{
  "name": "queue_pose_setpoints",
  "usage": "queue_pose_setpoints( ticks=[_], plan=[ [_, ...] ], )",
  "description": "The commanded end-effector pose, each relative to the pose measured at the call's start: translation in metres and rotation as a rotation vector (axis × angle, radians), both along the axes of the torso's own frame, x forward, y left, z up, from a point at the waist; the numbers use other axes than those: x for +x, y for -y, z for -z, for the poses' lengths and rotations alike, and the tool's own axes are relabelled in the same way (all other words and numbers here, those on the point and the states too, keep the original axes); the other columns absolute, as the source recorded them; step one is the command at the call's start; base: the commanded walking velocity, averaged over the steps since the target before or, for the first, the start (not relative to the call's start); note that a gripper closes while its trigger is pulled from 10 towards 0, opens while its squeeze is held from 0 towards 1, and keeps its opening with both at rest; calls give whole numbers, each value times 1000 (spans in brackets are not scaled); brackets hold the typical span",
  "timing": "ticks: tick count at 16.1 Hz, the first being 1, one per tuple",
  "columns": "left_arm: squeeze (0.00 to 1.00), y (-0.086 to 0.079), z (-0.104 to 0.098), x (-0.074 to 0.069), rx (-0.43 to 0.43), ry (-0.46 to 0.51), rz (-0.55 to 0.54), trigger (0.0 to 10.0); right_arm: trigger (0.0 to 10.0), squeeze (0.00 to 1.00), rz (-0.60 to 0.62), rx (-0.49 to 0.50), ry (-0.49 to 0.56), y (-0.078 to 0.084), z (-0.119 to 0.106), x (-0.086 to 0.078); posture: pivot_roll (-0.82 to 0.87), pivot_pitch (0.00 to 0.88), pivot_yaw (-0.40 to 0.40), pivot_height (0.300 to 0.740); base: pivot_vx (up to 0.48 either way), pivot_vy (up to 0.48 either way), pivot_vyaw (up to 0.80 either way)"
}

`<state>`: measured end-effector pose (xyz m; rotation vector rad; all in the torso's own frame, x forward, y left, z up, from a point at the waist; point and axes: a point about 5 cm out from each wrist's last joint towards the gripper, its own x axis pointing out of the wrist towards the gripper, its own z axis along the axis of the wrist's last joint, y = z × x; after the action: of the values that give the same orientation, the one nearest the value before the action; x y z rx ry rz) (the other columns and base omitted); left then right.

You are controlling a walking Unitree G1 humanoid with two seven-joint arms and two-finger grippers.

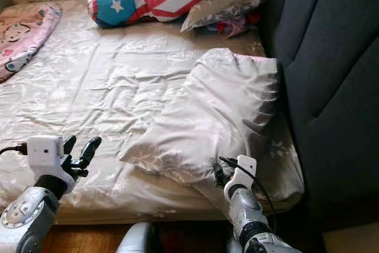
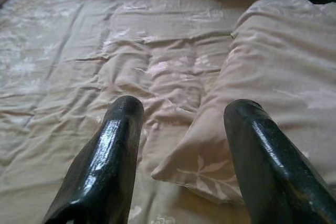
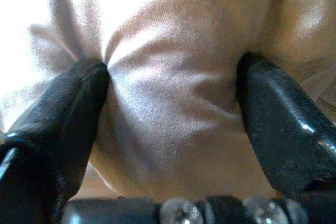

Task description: Clean up the room

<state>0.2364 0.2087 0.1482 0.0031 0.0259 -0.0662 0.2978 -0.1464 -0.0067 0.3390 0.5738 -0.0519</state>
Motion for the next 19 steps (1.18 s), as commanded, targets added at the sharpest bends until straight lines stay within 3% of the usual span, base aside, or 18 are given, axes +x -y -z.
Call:
queue_pose_setpoints(
  ticks=[1,6,19],
  plan=[
    [0,0,-4,-2,5,3,5,10000,0,0,-34,6,-98,-9,17,-17,266,228,90,661,0,0,0],
    [0,4,-1,-3,-10,-10,5,10000,0,0,-37,3,-107,-8,19,-20,253,225,81,661,0,0,0],
    [0,8,5,17,-27,8,-9,10000,0,0,10,-2,-124,-2,23,-25,207,152,58,661,0,0,0]
  ],
)
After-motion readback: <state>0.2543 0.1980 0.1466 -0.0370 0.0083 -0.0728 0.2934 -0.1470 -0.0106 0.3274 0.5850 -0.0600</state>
